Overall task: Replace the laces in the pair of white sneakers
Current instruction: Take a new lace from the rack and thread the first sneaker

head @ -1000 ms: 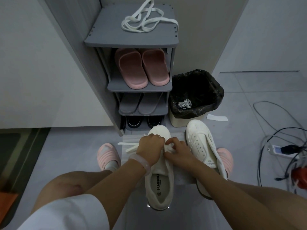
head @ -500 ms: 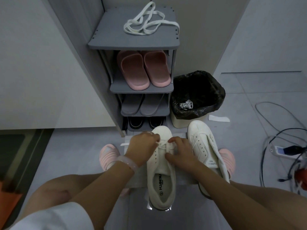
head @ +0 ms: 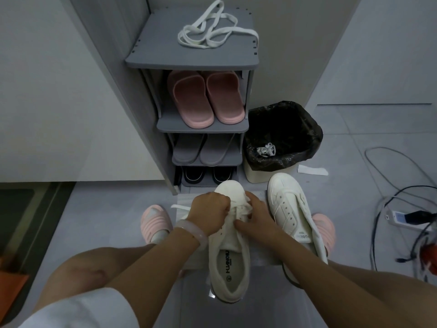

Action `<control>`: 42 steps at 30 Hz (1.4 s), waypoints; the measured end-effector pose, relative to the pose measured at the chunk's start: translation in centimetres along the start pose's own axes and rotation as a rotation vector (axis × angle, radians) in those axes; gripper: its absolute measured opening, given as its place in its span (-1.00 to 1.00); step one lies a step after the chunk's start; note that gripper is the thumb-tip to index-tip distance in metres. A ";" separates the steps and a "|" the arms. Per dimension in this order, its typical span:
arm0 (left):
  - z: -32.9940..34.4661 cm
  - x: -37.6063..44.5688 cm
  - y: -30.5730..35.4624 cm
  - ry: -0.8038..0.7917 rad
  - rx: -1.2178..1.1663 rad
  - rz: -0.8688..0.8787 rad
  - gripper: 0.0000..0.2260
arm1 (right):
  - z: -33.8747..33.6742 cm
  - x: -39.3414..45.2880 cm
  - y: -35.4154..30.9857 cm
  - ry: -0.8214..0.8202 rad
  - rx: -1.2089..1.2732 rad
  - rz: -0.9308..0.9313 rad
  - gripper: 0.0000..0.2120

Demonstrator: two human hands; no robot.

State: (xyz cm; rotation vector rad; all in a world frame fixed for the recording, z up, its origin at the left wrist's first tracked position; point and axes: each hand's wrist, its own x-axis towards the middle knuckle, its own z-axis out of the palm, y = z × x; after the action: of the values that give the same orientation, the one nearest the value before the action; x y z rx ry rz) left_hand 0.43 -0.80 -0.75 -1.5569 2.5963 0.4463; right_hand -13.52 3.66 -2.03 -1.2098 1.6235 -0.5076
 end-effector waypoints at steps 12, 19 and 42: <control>-3.2 -2.1 -5.7 -0.252 -0.060 -0.171 -0.88 | -0.3 -0.2 -0.1 -0.004 0.018 0.003 -0.27; -3.7 -2.5 -6.3 -0.372 -0.126 -0.066 -0.87 | 0.2 -0.1 0.3 0.061 -0.067 0.018 -0.44; -0.1 -1.8 -1.6 -0.118 -0.191 -0.002 -0.79 | -1.1 1.9 -2.0 -0.005 0.111 0.055 -0.92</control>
State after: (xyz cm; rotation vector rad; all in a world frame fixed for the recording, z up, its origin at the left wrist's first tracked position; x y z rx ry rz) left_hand 2.70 -0.05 -0.55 -1.5344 2.5264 0.7819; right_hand -13.54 0.96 -0.94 -1.0810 1.5984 -0.5523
